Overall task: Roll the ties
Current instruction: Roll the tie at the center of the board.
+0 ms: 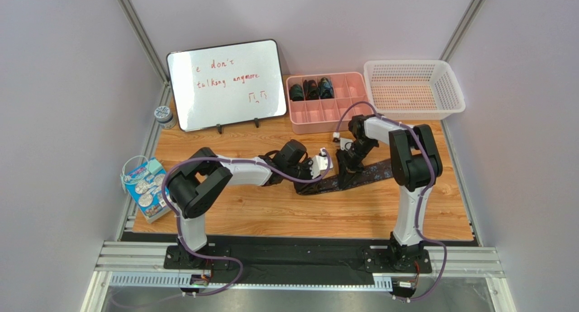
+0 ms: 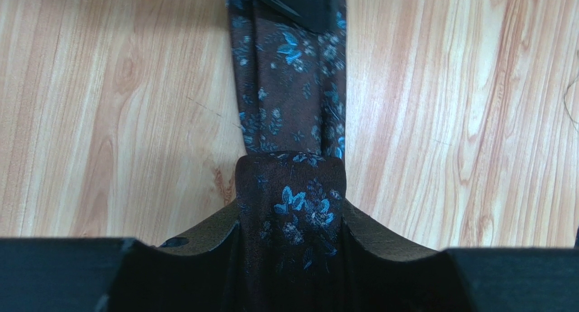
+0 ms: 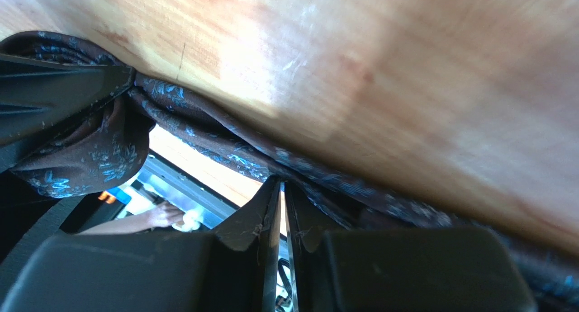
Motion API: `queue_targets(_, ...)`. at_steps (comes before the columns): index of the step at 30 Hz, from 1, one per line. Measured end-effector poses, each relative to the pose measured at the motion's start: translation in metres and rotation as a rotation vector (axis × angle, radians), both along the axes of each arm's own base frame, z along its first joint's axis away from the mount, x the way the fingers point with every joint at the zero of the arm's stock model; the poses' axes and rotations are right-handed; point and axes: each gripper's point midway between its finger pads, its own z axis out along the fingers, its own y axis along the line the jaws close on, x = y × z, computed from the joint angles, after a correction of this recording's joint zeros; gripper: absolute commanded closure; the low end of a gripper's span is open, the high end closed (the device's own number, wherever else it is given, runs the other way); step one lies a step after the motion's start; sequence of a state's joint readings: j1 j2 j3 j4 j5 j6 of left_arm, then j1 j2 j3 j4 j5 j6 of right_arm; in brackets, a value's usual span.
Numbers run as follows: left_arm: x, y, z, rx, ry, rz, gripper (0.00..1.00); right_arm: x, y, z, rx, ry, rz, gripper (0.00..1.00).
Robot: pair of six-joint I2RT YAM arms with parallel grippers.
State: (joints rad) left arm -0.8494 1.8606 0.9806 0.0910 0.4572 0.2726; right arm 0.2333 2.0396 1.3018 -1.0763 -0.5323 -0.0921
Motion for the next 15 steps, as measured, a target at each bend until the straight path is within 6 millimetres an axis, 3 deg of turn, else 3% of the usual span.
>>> queue_targets(6,0.000,0.001,-0.001,0.003,-0.029,-0.029,0.60,0.004,-0.004,0.000,-0.027,0.016,0.027,0.84)
queue_targets(11,0.001,0.002,-0.002,0.010,-0.037,-0.040,0.60,0.004,0.001,0.005,0.038,0.006,0.009,0.60)
queue_targets(12,0.001,0.002,-0.001,0.011,-0.037,-0.040,0.60,0.005,0.003,0.009,0.064,-0.003,-0.007,0.51)
queue_targets(15,0.001,0.002,-0.002,0.015,-0.037,-0.043,0.59,0.013,0.018,0.029,0.166,-0.056,-0.080,0.40)
